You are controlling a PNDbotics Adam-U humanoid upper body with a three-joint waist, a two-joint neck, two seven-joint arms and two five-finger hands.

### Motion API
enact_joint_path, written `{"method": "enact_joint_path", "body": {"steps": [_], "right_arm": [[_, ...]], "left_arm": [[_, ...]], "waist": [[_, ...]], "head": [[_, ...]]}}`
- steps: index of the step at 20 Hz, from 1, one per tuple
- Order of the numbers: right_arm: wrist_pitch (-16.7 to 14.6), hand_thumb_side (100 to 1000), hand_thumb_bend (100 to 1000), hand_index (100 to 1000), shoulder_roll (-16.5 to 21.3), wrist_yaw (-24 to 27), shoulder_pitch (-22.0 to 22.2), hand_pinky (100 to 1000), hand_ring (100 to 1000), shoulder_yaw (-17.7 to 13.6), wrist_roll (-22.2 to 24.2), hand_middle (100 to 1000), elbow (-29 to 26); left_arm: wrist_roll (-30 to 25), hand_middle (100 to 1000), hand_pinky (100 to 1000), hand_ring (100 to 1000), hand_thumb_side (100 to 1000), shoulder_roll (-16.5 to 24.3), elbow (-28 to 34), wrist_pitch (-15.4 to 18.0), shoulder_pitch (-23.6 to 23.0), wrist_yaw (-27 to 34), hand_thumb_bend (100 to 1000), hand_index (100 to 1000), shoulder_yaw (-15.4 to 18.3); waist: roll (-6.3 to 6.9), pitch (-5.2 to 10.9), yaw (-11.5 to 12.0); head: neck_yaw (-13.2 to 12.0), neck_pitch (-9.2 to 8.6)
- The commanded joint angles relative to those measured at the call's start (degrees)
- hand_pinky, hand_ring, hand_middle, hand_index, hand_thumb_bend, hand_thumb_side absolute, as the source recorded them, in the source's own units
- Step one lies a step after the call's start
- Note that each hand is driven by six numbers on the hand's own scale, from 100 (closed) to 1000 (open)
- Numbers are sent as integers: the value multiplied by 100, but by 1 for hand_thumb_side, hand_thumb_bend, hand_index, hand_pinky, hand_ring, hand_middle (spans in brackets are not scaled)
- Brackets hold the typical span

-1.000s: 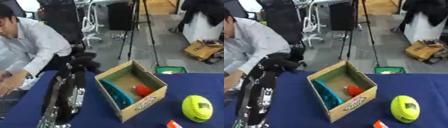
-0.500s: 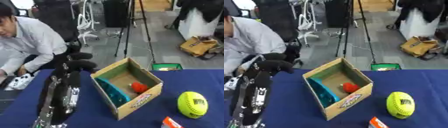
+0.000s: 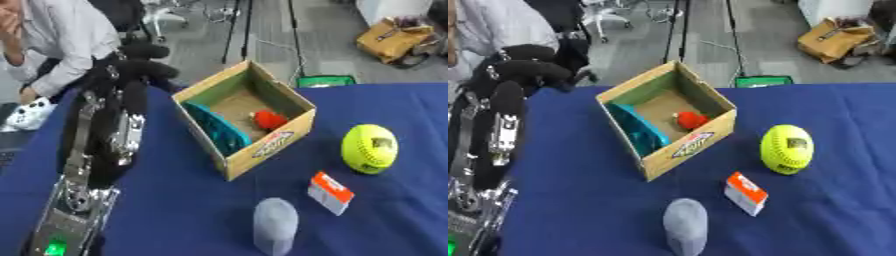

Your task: Pick up objects on the table and place them in the box.

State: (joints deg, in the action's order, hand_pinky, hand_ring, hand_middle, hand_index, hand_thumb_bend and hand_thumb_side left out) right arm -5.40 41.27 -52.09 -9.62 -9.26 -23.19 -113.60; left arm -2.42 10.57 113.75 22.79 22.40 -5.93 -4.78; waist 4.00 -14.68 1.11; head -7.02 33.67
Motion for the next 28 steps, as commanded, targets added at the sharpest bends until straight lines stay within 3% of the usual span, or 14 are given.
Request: {"method": "enact_joint_path", "body": {"steps": [1,6,9,14,16,17,22,24,28], "right_arm": [[88,992,326,920,639,92,-124,836,855,182,488,859,-99],[122,942,357,936,1200,262,-369,829,859,517,1178,857,-99],[100,936,311,953,1443,386,-516,820,866,664,1591,883,-99],[-21,941,264,987,2015,444,-888,800,867,1167,2625,927,-99],[-39,932,272,992,2107,491,-1072,798,869,1323,2968,929,-99],[-38,887,319,1000,2128,525,-1143,802,879,1371,3089,924,-99],[17,865,330,1000,2239,746,-1490,814,895,1712,3676,927,-99],[53,807,382,1000,2282,848,-1606,831,910,1870,3979,937,-74],[77,760,402,1000,2296,1189,-1915,834,907,2108,4524,929,51]], "left_arm": [[-73,737,583,675,575,54,85,-15,18,1,100,724,16],[-168,736,582,676,575,41,85,-22,-10,-2,100,722,5],[-207,736,582,676,572,34,85,-28,-17,1,100,721,8],[-279,737,580,677,568,21,85,-62,-37,-2,100,721,-15],[-309,737,579,677,568,14,85,-72,-46,1,100,721,-27],[-320,736,579,676,566,12,85,-74,-48,3,100,720,-30],[-378,737,578,677,563,9,85,-88,-57,12,100,720,-59],[-403,737,578,678,561,9,85,-99,-57,16,100,721,-70],[-464,737,577,678,559,8,85,-120,-66,25,100,721,-95]], "waist": [[-13,120,7],[1,149,32],[3,161,52],[-9,196,98],[-15,209,113],[-17,213,118],[-30,232,192],[-39,234,213],[-66,246,244]], "head": [[9,118],[39,111],[73,104],[218,-7],[273,-27],[293,-33],[440,-99],[474,-121],[548,-166]]}}
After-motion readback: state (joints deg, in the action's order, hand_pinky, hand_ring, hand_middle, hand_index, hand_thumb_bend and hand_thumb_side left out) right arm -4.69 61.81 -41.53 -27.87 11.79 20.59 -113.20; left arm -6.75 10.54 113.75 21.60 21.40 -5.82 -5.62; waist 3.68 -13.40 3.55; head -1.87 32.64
